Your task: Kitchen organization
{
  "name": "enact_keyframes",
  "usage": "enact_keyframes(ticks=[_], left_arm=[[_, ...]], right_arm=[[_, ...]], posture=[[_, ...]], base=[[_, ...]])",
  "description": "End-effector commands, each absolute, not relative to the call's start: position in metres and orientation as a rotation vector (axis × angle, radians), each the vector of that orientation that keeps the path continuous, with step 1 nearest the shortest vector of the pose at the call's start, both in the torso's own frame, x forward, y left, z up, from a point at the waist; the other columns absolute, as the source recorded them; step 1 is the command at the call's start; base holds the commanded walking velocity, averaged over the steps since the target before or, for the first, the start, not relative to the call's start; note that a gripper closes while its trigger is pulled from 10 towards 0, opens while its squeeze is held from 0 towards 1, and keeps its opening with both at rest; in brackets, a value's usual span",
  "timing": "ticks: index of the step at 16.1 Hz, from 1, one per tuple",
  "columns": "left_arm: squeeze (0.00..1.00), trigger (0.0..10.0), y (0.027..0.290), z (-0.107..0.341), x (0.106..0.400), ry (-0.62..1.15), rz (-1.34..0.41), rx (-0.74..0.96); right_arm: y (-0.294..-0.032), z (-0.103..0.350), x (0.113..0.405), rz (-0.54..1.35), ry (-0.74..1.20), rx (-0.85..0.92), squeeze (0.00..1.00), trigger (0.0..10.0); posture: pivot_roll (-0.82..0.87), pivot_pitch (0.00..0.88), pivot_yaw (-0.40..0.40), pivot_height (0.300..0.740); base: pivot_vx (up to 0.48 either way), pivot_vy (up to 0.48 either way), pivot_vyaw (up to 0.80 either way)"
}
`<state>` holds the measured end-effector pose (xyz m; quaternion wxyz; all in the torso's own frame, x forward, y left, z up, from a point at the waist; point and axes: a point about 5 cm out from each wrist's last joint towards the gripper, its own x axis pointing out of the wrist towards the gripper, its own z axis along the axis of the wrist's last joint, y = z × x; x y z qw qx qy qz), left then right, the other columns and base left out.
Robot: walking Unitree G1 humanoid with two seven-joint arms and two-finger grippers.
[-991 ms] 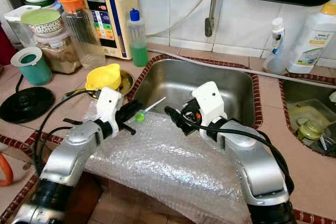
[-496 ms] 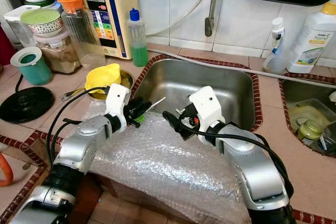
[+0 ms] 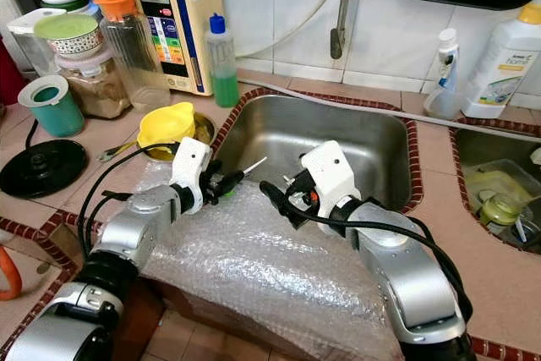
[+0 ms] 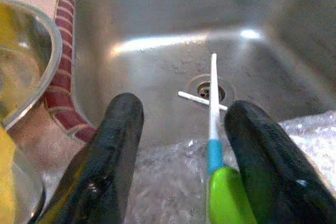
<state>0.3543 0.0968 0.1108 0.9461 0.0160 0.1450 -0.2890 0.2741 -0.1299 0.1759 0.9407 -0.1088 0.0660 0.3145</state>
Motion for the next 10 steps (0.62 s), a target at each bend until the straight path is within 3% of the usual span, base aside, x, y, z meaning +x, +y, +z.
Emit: enact_keyframes(ticks=[1,2,3,4,5,10], left_arm=[[1.00,10.0,0.0982,0.1124,0.3581,0.300,-0.590,0.049],[0.83,10.0,0.0968,0.1094,0.3570,0.315,-0.611,0.051],[0.00,4.3,0.0960,0.1075,0.3565,0.321,-0.622,0.048],[0.00,4.3,0.0961,0.1071,0.3571,0.320,-0.618,0.041],[0.00,0.0,0.0961,0.1066,0.3575,0.327,-0.620,0.037],[0.00,0.0,0.0981,0.1049,0.3574,0.339,-0.640,0.048]], right_arm=[[-0.1272,0.1809,0.2724,0.657,0.109,-0.240,0.00,10.0],[-0.1272,0.1808,0.2721,0.657,0.110,-0.240,0.00,10.0],[-0.1270,0.1806,0.2716,0.659,0.110,-0.239,0.00,10.0],[-0.1269,0.1807,0.2712,0.660,0.110,-0.238,0.00,10.0],[-0.1268,0.1801,0.2714,0.666,0.117,-0.234,0.00,10.0],[-0.1256,0.1751,0.2684,0.722,0.164,-0.251,0.00,10.0]], posture=[[-0.03,0.000,0.069,0.740],[-0.03,0.000,0.071,0.740],[-0.03,0.000,0.071,0.740],[-0.03,0.000,0.071,0.740],[-0.03,0.000,0.073,0.740],[-0.02,0.000,0.071,0.740]], base=[[0.000,0.000,0.00],[0.000,0.000,0.00],[0.000,0.000,0.00],[0.000,0.000,0.00],[0.000,0.000,0.00],[0.000,0.000,0.00]])
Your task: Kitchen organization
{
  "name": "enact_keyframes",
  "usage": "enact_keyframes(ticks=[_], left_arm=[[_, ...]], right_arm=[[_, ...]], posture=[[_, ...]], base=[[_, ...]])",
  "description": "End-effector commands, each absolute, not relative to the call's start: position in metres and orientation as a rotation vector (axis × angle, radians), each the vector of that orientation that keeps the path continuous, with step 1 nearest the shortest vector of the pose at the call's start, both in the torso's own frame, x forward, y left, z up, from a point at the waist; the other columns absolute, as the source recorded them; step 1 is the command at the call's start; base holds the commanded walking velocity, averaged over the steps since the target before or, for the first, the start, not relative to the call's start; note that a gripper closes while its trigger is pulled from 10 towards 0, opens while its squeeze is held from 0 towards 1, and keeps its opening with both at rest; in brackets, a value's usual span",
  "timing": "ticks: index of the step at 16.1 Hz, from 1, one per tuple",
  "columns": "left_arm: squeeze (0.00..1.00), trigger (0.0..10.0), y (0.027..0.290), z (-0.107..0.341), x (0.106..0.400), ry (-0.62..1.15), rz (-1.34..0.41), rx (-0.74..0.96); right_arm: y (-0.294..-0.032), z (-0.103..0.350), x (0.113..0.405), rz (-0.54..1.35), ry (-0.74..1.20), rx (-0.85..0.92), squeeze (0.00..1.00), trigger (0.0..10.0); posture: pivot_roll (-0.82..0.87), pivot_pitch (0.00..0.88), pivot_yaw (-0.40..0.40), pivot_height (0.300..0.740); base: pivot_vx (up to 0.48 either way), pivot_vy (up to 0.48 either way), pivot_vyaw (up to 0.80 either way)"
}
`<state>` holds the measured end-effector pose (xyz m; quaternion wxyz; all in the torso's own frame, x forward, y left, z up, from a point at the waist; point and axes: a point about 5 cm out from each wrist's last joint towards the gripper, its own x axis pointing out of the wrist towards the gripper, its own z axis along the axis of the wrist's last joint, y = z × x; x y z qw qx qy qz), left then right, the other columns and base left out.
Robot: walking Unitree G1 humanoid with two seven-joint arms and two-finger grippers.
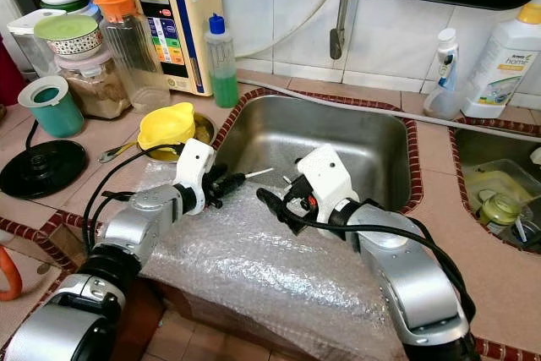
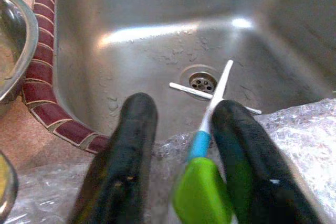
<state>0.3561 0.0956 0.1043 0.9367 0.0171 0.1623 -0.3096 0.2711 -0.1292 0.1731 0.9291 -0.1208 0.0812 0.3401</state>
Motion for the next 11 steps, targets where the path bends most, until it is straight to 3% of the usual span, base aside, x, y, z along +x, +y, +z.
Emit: enact_keyframes(ticks=[1,11], left_arm=[[0.00,0.0,0.099,0.105,0.358,0.334,-0.639,0.049],[0.00,0.0,0.101,0.099,0.350,0.348,-0.681,0.049]], right_arm=[[-0.125,0.174,0.267,0.738,0.177,-0.245,0.00,10.0],[-0.133,0.158,0.259,0.799,0.308,-0.294,0.00,10.0]], posture=[[-0.02,0.000,0.069,0.740],[-0.02,0.000,0.056,0.740]], base=[[0.000,0.000,0.00],[0.000,0.000,0.00]])
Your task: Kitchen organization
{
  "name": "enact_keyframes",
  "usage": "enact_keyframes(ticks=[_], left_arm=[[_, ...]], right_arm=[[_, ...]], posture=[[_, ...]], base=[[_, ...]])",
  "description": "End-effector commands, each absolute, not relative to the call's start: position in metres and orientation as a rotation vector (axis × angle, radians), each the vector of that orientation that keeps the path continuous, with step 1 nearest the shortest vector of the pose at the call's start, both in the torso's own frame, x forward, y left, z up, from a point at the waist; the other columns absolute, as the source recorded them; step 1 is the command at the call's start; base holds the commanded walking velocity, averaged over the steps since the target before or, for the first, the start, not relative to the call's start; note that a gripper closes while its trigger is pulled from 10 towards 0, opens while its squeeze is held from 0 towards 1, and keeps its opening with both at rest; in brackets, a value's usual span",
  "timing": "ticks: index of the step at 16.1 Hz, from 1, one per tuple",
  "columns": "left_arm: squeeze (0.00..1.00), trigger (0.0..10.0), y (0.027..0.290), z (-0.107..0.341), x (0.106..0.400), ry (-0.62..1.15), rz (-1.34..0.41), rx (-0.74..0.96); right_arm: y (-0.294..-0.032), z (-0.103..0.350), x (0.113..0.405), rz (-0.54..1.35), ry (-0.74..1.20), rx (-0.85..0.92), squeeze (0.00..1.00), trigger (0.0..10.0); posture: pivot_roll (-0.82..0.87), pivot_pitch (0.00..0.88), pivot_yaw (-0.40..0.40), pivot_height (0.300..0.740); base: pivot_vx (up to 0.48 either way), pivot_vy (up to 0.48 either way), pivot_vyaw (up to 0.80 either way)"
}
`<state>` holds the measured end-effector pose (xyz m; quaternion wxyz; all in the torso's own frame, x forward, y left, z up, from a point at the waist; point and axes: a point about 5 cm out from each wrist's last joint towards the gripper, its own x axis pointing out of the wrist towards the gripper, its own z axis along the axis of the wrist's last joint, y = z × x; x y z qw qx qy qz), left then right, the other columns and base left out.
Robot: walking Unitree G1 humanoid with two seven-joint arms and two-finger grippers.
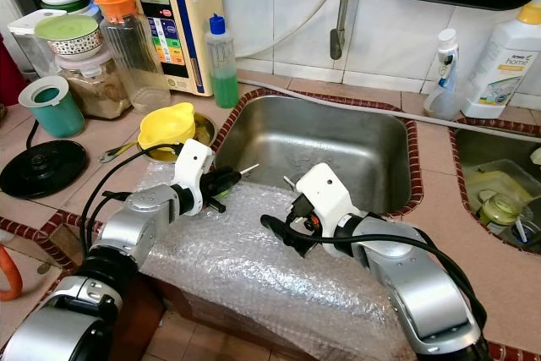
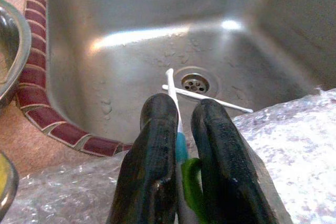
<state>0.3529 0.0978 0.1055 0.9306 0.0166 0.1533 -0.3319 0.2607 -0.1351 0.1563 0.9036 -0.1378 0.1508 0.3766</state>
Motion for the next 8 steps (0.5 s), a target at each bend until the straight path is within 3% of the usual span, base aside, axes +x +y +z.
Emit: enact_keyframes(ticks=[1,8], left_arm=[[0.00,0.0,0.1009,0.0983,0.3491,0.349,-0.682,0.050],[0.00,0.0,0.1102,0.0907,0.3394,0.320,-0.616,0.037]], right_arm=[[-0.1330,0.1586,0.2596,0.799,0.309,-0.296,0.00,10.0],[-0.1351,0.1594,0.2624,0.806,0.314,-0.308,0.00,10.0]], posture=[[-0.02,0.000,0.055,0.740],[-0.01,0.000,0.036,0.740]], base=[[0.000,0.000,0.00],[0.000,0.000,0.00]])
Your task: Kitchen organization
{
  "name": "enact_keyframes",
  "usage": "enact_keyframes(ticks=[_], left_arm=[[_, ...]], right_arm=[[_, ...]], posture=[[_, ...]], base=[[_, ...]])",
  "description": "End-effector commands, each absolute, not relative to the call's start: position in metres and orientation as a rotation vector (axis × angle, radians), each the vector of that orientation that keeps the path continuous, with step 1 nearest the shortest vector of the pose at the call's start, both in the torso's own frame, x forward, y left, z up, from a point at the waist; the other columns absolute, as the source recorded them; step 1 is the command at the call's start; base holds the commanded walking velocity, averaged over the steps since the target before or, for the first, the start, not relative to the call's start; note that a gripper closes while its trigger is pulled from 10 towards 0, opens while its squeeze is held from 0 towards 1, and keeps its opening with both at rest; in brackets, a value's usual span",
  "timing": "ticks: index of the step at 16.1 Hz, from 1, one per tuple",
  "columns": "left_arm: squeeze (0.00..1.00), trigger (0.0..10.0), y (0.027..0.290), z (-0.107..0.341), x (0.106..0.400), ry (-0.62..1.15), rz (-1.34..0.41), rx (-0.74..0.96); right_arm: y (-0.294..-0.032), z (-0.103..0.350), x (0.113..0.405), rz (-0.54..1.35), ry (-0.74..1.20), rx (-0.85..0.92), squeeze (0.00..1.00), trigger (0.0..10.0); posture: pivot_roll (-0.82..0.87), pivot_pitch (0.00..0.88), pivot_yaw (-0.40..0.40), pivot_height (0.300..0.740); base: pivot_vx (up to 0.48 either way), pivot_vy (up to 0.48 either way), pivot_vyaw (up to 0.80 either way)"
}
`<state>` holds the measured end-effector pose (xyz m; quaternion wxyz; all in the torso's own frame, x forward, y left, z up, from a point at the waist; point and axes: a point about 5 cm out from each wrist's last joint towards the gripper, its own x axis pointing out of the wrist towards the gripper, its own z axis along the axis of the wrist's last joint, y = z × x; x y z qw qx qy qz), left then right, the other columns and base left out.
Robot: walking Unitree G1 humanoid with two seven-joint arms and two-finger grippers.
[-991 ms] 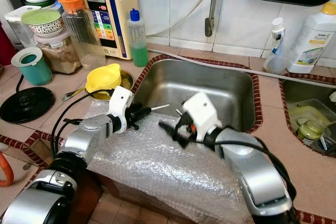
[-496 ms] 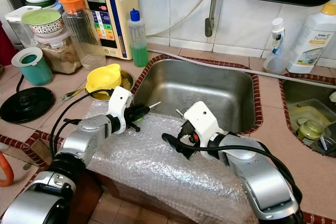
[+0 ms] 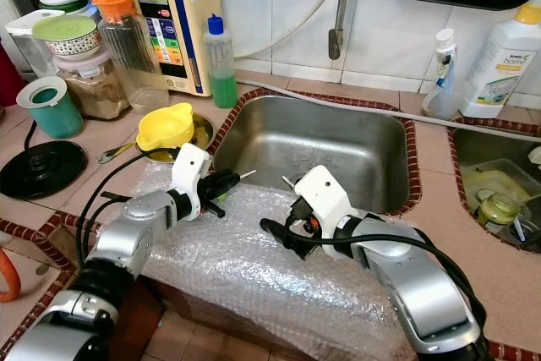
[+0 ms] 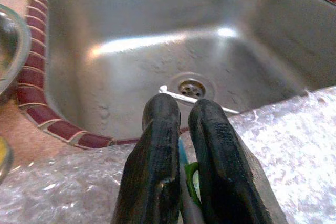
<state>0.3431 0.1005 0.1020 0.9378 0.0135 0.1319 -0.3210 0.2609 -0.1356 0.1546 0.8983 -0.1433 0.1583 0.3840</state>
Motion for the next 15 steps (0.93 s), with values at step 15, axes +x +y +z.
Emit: enact_keyframes(ticks=[15], left_arm=[[0.00,0.0,0.112,0.151,0.345,-0.150,-0.411,-0.086]], right_arm=[[-0.136,0.167,0.275,0.748,0.235,-0.316,0.00,10.0]], posture=[[-0.01,0.000,0.023,0.740]], base=[[0.000,0.000,0.00]])
